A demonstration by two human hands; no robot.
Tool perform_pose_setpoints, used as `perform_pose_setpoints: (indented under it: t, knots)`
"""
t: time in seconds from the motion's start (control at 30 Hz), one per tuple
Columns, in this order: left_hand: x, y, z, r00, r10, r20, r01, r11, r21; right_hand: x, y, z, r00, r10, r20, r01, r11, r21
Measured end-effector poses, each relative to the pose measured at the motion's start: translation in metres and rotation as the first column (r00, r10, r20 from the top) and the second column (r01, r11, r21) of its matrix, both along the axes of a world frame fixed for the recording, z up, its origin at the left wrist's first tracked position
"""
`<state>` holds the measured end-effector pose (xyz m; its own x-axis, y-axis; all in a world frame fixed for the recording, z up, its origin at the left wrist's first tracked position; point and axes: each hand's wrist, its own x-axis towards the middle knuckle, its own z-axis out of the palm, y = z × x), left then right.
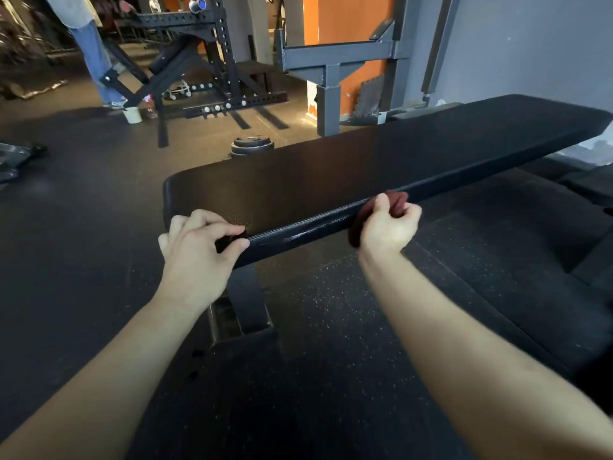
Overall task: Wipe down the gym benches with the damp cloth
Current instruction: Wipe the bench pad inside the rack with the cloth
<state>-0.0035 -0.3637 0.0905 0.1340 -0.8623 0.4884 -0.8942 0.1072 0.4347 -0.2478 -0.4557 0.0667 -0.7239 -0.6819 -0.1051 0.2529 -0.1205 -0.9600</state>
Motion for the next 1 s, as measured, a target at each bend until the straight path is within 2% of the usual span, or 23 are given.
perform_pose_setpoints:
  t: [0.07, 0.13, 0.2, 0.37, 0.53, 0.63, 0.7, 0.8, 0.9, 1.0]
  knots:
    - [-0.002, -0.002, 0.001, 1.000, 0.012, 0.003, -0.012, 1.000, 0.003, 0.026, 0.019, -0.011, 0.992, 0.108, -0.066, -0.110, 0.993, -0.031]
    - [-0.003, -0.004, 0.002, 1.000, 0.012, 0.020, -0.012, 1.000, 0.011, 0.043, 0.041, -0.021, 0.948, 0.293, -0.123, -0.299, 0.954, -0.034]
    - [-0.003, -0.004, 0.003, 1.000, 0.010, 0.028, -0.010, 1.000, 0.015, 0.040, 0.042, -0.023, 0.923, 0.363, -0.129, -0.368, 0.930, -0.014]
    - [-0.002, 0.000, 0.002, 0.999, 0.013, 0.034, -0.013, 1.000, 0.007, -0.020, -0.002, -0.014, 0.988, 0.128, -0.087, -0.129, 0.991, -0.016]
    - [-0.004, 0.000, 0.001, 0.999, 0.024, 0.034, -0.024, 1.000, 0.006, -0.024, -0.004, -0.012, 0.995, 0.072, -0.064, -0.071, 0.997, 0.029]
    - [-0.006, -0.001, 0.001, 0.999, 0.038, 0.028, -0.038, 0.999, 0.011, 0.012, 0.012, -0.022, 0.974, 0.153, -0.166, -0.151, 0.988, 0.025]
    - [-0.006, -0.002, 0.002, 0.999, 0.043, 0.031, -0.044, 0.999, 0.016, 0.043, 0.037, -0.020, 0.927, 0.305, -0.217, -0.315, 0.949, -0.010]
    - [-0.005, -0.003, 0.002, 0.998, 0.040, 0.037, -0.041, 0.999, 0.034, 0.053, 0.046, -0.027, 0.870, 0.456, -0.187, -0.467, 0.884, -0.014]
    - [-0.001, -0.001, 0.002, 0.999, 0.030, 0.039, -0.031, 0.999, 0.026, 0.034, 0.032, -0.029, 0.866, 0.463, -0.188, -0.471, 0.882, 0.002]
    - [0.000, 0.000, 0.000, 0.999, 0.017, 0.039, -0.018, 1.000, 0.022, 0.010, 0.020, -0.019, 0.922, 0.339, -0.187, -0.343, 0.939, 0.012]
